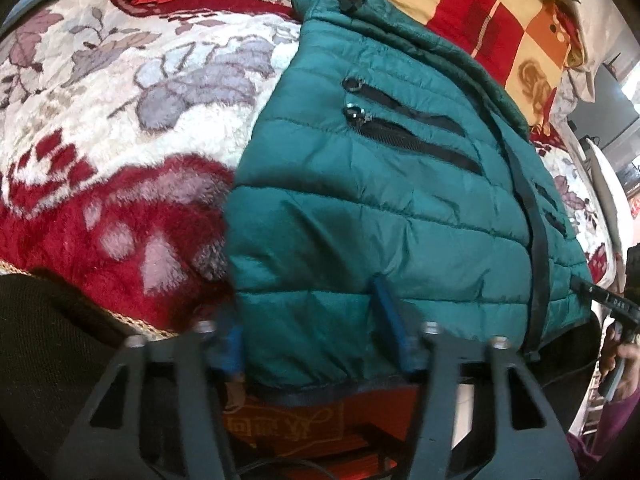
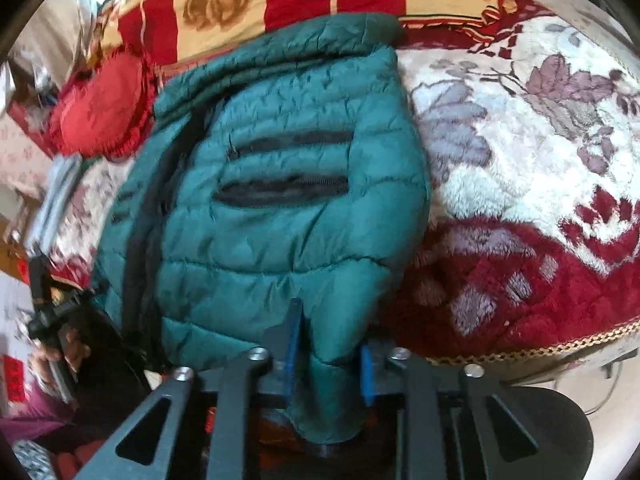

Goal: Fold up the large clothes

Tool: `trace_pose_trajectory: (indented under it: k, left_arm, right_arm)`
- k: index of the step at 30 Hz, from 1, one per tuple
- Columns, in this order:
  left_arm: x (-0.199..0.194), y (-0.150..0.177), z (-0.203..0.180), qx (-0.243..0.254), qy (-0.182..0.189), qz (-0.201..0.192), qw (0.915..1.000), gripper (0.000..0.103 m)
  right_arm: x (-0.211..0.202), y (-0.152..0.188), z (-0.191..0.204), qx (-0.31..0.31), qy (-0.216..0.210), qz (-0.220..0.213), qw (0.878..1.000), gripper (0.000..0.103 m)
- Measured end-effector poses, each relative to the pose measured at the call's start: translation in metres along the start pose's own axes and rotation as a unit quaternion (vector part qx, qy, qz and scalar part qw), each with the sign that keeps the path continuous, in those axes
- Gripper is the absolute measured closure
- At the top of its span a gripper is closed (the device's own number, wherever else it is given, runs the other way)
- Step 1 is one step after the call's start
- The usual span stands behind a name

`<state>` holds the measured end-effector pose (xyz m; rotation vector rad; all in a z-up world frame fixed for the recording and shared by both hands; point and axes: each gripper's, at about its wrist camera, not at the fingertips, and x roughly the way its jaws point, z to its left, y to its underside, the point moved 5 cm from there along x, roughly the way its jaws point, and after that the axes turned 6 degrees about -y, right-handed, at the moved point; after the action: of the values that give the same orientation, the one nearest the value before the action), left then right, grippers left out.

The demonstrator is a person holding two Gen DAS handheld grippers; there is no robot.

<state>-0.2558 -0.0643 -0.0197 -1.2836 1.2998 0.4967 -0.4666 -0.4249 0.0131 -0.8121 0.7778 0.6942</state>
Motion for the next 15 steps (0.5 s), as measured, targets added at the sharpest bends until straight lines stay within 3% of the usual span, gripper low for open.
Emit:
trace_pose_trajectory:
  k: [2,4,10,15]
  left_arm:
    - [-0.009,-0.005,0.002,0.002,0.008,-0.006,0.9999,0.079]
    - [-0.021,-0.013,0.001,0.004,0.024,-0.014,0.9996,0.086]
    - [-0.063,-0.047,-0.011,0.011,0.057,-0.070,0.9958,0.090]
    - [-0.084,-0.087,-0.021,0.016,0.056,-0.125,0.9905,0.090]
  right_arm:
    - [-0.009,-0.007,0.002,0.001,-0.012,-0.021,1.000,0.087]
    - [-0.018,-0.014,0.005,0.001,-0.023,-0.039,0.999,0.087]
    - [-0.052,-0.044,0.014,0.012,-0.066,-0.089,0.994,0.087]
    - [-0.073,-0.077,0.019,0.024,-0.077,-0.137,0.987,0.087]
